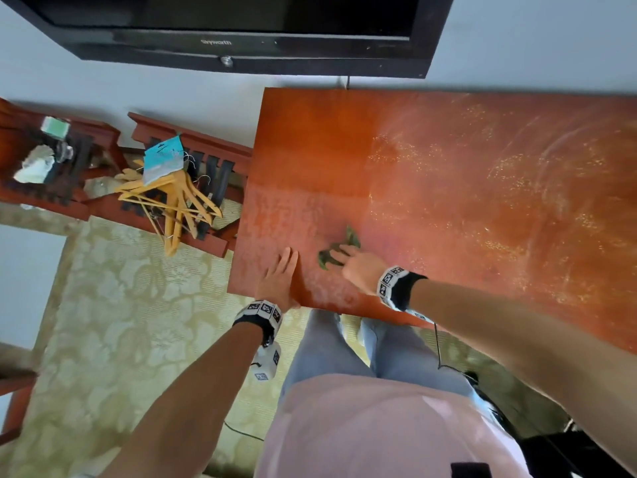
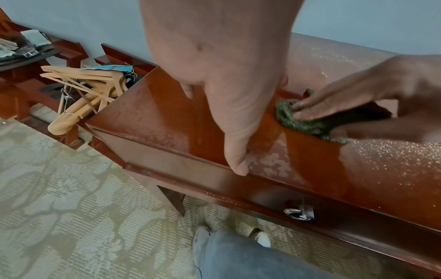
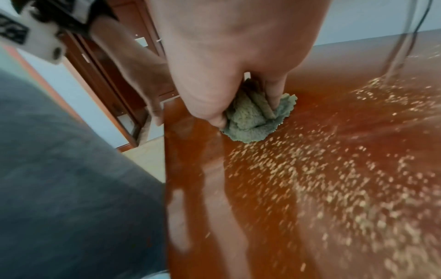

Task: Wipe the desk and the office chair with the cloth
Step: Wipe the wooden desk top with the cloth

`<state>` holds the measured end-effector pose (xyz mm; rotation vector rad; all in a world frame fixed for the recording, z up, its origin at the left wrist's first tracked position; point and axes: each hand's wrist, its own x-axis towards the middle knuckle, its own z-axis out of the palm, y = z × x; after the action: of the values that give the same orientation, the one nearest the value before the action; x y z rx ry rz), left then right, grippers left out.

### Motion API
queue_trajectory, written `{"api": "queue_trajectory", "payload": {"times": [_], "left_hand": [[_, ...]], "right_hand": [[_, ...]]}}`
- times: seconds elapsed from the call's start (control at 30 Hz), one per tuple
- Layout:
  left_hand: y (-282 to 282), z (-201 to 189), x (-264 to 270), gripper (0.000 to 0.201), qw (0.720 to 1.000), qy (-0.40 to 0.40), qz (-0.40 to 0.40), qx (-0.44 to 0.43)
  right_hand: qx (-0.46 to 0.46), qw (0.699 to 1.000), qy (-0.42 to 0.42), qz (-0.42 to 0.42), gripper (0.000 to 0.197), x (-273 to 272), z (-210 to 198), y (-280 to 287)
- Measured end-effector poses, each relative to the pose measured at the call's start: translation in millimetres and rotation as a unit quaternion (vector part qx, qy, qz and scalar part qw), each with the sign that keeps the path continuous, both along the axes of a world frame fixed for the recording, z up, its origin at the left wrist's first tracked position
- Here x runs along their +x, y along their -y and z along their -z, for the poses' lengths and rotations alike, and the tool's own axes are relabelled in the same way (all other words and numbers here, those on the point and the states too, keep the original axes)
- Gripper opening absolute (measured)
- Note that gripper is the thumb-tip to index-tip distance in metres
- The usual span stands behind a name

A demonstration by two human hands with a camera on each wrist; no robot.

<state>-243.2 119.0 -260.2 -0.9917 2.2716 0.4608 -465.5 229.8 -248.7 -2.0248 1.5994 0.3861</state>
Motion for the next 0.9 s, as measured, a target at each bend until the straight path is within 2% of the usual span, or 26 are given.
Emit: {"api": "queue_trajectory", "payload": {"times": [0.17, 0.27, 0.4, 0.57, 0.77, 0.9], "left_hand": [[-10.6, -5.7, -3.4, 0.142, 1.0, -0.006, 0.004, 0.011], [-14.2, -7.9, -11.5, 0.134, 0.999, -0.008, 0.019, 0.028], [-18.0, -6.2, -18.5, 0.127, 0.998, 0.002, 0.04, 0.043], [-18.3, -3.4, -19.4, 0.134, 0.997, 0.024, 0.059, 0.034], [-9.9, -3.8, -28.7, 0.135, 0.994, 0.065, 0.066, 0.051], [-16.3, -7.8, -35.1, 0.131, 0.994, 0.076, 0.074, 0.035]], "right_hand": [[-0.004, 0.997, 0.046, -0.056, 0.063, 19.7, 7.0, -54.4], [-0.002, 0.997, 0.025, -0.079, 0.072, 21.8, 15.8, -80.7], [0.008, 0.998, 0.008, -0.062, 0.07, 27.1, 20.4, -102.3], [-0.01, 0.999, 0.035, -0.016, 0.071, 30.9, 22.4, -124.3], [0.032, 0.999, -0.005, 0.0, 0.077, 28.9, 18.1, -143.2], [0.028, 0.999, 0.007, 0.02, 0.07, 25.1, 17.5, -151.0]]}}
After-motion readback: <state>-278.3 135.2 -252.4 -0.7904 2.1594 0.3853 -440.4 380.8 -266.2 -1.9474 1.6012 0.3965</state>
